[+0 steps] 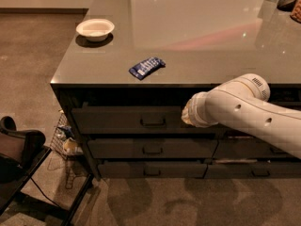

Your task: Open top drawer

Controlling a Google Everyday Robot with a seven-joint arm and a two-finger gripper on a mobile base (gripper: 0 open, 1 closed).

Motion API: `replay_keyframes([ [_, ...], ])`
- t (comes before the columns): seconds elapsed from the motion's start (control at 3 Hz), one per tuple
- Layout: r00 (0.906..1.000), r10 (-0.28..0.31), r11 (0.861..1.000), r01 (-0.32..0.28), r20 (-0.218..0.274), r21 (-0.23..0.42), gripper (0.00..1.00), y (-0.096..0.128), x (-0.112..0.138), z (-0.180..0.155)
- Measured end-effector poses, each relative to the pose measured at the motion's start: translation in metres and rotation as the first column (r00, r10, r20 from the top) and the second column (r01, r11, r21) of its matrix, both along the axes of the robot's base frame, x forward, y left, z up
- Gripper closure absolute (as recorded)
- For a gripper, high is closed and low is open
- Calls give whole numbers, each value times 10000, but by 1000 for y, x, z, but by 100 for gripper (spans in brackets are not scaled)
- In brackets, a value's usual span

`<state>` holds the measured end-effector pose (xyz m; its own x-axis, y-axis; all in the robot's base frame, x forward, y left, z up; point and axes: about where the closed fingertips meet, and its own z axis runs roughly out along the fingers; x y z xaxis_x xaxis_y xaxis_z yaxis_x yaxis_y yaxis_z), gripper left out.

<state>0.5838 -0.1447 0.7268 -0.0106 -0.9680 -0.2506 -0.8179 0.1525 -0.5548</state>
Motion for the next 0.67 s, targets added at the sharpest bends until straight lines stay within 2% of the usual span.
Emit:
replay_keyframes([
  [0.67,10000,23,10000,-23,33,-21,4,1,0,2],
])
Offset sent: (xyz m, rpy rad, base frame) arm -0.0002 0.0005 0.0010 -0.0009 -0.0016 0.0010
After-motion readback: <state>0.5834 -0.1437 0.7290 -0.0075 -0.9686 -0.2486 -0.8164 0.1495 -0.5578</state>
